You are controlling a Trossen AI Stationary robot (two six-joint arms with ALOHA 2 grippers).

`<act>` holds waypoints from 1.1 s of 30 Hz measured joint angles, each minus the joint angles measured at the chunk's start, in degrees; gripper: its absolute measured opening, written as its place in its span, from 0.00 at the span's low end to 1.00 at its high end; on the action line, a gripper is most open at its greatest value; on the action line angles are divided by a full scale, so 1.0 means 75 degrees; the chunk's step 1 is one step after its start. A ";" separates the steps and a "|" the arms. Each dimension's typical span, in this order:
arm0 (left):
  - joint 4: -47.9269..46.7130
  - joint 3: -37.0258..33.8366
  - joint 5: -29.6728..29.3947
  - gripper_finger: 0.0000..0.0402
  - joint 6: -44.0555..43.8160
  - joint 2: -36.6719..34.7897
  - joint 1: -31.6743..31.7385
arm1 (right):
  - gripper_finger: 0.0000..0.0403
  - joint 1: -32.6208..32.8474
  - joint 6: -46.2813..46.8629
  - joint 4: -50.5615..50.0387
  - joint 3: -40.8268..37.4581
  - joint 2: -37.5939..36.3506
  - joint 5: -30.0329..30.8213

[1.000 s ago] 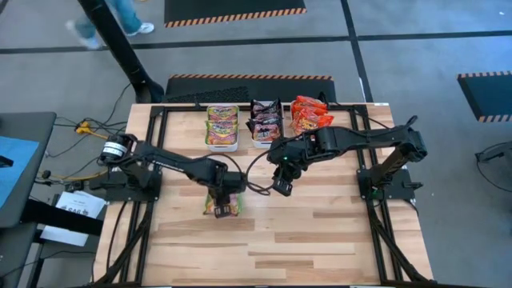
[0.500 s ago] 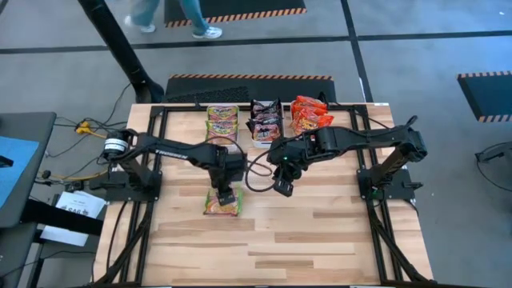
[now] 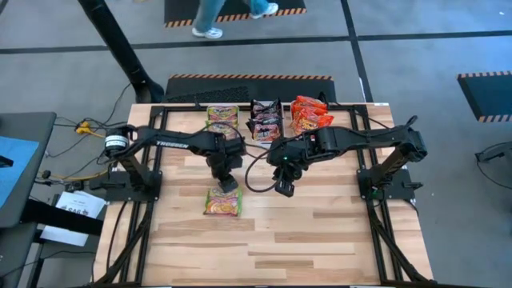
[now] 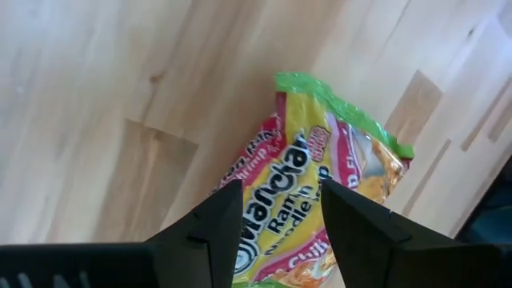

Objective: Sort Maruchan noodles
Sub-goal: Put the green noodle pack into the left white bin

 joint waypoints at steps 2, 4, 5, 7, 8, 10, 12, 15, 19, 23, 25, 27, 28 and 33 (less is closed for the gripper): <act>0.0000 0.0000 0.0028 0.39 0.0000 0.0001 0.0124 | 0.27 0.0000 -0.0007 -0.0001 0.0000 0.0000 0.0006; -0.0001 0.0000 -0.0067 0.39 -0.0011 -0.0001 0.0223 | 0.27 0.0000 -0.0022 0.0002 0.0000 0.0000 0.0006; 0.0000 0.0000 -0.0152 0.39 -0.0134 -0.0001 0.0257 | 0.27 0.0000 -0.0023 -0.0001 0.0000 0.0000 0.0006; -0.0030 0.0000 -0.0305 0.39 -0.0512 -0.0001 0.0329 | 0.27 0.0000 -0.0025 0.0000 0.0000 0.0000 0.0009; -0.0080 0.0000 -0.0319 0.39 -0.0648 -0.0001 0.0347 | 0.27 0.0000 -0.0031 0.0000 0.0000 0.0000 0.0009; -0.0184 -0.0002 -0.0344 0.39 -0.0701 -0.0001 0.0376 | 0.27 -0.0002 -0.0166 0.0000 0.0000 0.0000 0.0012; -0.0160 -0.0031 -0.0291 0.39 -0.0538 -0.0001 0.0407 | 0.27 0.0000 -0.0221 0.0000 0.0000 0.0000 0.0012; -0.0356 -0.0058 -0.0058 0.39 -0.0285 -0.0001 0.0481 | 0.27 0.0000 -0.0239 -0.0001 0.0000 0.0000 0.0015; -0.0386 -0.0058 -0.0049 0.39 0.0021 -0.0001 0.0579 | 0.27 -0.0006 -0.0504 0.0034 0.0000 0.0000 0.0026; -0.0373 -0.0058 0.0354 0.42 0.0068 -0.0001 0.0639 | 0.27 -0.0102 -0.0624 0.0052 0.0000 0.0000 0.0139; -0.0370 -0.0061 0.0598 0.43 0.0238 -0.0001 0.0618 | 0.27 -0.0160 -0.0624 0.0050 0.0000 0.0000 0.0265; -0.0333 -0.0061 0.0760 0.44 0.0408 0.0005 0.0518 | 0.27 -0.0221 -0.0698 0.0056 0.0003 0.0000 0.0274; -0.0263 -0.0061 0.0796 0.44 0.0487 0.0027 0.0436 | 0.27 -0.0253 -0.0721 0.0051 0.0003 0.0000 0.0277; -0.0160 -0.0067 0.0739 0.44 0.0789 0.0057 -0.0013 | 0.27 -0.0306 -0.0737 0.0052 0.0003 0.0000 0.0277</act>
